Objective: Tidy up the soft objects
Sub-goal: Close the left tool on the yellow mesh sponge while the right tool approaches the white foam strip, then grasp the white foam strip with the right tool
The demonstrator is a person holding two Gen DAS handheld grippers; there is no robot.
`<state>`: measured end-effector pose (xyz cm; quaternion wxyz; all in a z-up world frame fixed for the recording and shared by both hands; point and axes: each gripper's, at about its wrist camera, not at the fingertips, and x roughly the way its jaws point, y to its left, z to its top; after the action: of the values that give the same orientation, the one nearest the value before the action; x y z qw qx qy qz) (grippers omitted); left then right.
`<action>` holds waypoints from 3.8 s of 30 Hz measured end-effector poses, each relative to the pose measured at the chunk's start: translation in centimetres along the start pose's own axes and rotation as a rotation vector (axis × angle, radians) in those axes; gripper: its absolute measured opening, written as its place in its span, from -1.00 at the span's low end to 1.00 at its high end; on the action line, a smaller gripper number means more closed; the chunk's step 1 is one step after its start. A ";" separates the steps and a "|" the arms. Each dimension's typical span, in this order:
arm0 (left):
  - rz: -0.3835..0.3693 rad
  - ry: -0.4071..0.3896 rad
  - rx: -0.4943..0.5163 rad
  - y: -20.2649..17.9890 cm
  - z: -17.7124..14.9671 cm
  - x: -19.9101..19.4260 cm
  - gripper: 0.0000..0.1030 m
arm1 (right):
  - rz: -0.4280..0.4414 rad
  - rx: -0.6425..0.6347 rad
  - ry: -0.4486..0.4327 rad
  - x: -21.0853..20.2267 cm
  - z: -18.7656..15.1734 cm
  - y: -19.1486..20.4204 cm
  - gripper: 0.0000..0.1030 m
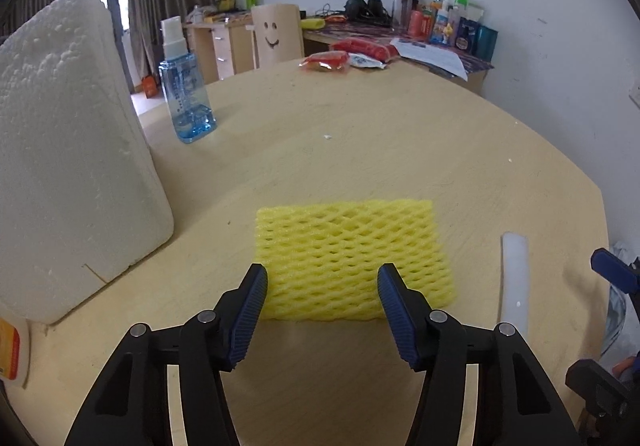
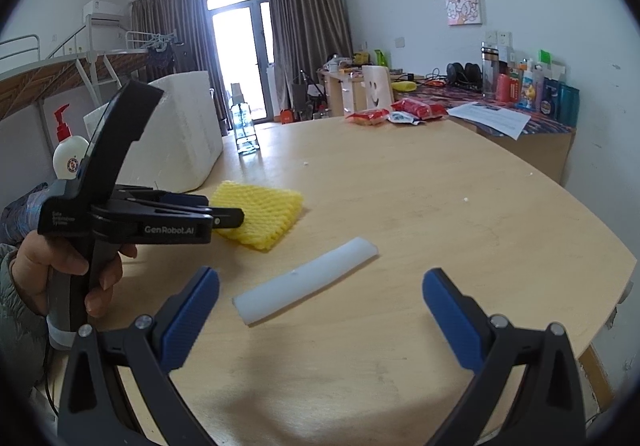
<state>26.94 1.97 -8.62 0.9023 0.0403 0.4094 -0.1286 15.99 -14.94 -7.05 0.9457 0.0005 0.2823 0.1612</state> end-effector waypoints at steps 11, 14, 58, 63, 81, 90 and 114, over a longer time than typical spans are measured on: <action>0.019 -0.005 0.056 -1.1 -0.3 -0.1 -0.49 | -0.017 -0.030 0.027 0.2 -0.2 1.9 0.99; -0.023 -0.014 0.033 -0.6 -0.4 -0.4 -0.81 | -0.024 -0.042 0.038 0.4 -0.3 2.9 0.99; -0.136 -0.063 -0.086 3.6 -1.3 -2.5 0.29 | -0.132 0.047 0.159 0.9 -0.5 1.7 -0.23; -0.163 -0.031 -0.087 3.0 -1.4 -1.7 0.29 | -0.169 0.107 0.160 0.3 -0.9 -0.6 -0.23; -0.152 -0.032 -0.073 1.7 -0.6 -1.1 -0.86 | -0.108 0.144 0.141 -0.2 -1.4 -1.2 -0.02; -0.130 -0.174 -0.071 1.8 -0.8 -4.9 -0.86 | -0.109 0.139 0.151 0.1 -1.2 -0.6 0.05; -0.031 -0.278 -0.169 5.7 -1.5 -7.3 -0.86 | -0.388 0.171 0.158 3.0 -1.0 4.7 -0.09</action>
<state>22.76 9.17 -4.30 0.9483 -0.0604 0.2907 -0.1121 16.42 -9.62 -9.08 0.9304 0.0140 0.3630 -0.0488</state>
